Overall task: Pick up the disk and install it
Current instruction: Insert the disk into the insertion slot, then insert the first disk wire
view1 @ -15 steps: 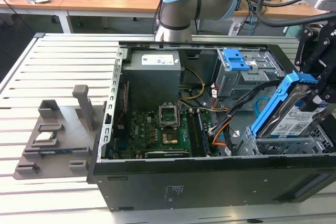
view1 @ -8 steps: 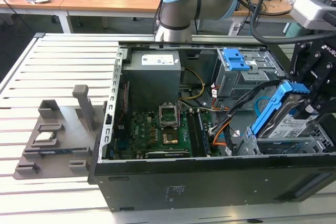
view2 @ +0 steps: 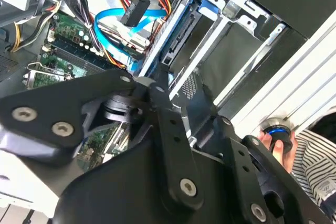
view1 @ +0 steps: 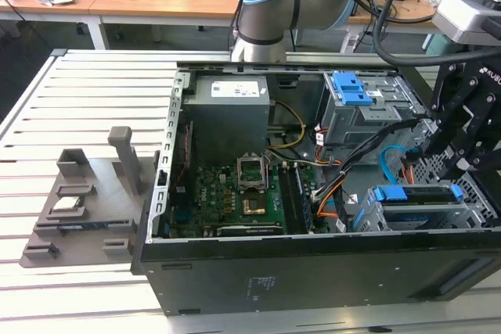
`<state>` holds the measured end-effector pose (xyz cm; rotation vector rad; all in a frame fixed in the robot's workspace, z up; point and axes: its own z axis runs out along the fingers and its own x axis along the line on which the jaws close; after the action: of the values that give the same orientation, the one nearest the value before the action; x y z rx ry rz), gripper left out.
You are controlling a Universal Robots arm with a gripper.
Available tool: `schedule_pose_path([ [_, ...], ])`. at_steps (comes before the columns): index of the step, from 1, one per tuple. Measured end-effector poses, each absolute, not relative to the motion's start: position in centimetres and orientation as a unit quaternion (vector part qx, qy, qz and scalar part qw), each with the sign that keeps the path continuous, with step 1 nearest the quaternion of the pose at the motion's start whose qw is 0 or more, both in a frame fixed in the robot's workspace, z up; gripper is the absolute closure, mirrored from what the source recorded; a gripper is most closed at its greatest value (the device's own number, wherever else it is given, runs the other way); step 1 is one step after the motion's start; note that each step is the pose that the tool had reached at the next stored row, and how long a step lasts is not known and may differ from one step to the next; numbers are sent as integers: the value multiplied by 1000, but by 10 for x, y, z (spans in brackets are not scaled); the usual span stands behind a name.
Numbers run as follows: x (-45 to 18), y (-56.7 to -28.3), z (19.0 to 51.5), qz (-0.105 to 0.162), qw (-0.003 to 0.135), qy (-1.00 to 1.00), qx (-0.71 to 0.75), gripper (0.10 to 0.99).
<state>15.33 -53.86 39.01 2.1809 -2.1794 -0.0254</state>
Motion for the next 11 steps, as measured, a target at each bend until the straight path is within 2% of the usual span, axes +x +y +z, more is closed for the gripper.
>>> schedule_pose_path([
  [5, 153, -539, 390, -8, 29, -707, 707, 980],
  [11, 153, -539, 390, -8, 29, -707, 707, 980],
])
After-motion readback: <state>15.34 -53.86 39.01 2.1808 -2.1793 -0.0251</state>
